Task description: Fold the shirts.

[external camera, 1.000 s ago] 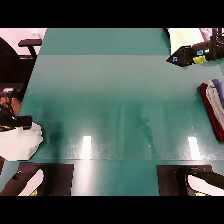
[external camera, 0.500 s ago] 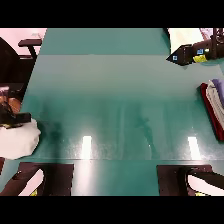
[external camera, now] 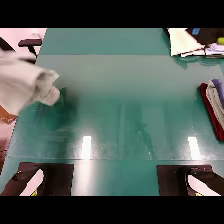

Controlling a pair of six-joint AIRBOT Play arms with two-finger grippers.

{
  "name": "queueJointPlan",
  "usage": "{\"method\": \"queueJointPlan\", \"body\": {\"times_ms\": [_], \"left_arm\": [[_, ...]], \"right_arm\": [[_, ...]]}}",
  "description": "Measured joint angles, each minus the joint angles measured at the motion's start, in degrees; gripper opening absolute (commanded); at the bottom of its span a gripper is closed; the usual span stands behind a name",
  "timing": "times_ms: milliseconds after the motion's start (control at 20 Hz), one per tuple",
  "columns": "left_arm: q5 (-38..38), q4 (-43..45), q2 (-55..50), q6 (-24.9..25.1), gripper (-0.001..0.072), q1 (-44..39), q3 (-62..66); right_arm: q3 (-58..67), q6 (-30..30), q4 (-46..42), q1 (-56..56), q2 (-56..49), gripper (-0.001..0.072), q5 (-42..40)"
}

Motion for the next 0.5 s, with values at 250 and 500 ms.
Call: {"method": "queueJointPlan", "body": {"times_ms": [250, 500], "left_arm": [[2.56, -14.1, -1.11, 3.21, 0.002, 0.0, 8.68], [3.04, -22.51, -7.5, 4.76, 0.002, -9.84, 10.38]], "right_arm": [[0.0, 0.02, -0.09, 0.0, 3.39, 0.0021, -4.17], [0.0, 0.02, -0.13, 0.0, 4.33, 0.0021, -5.53]]}}
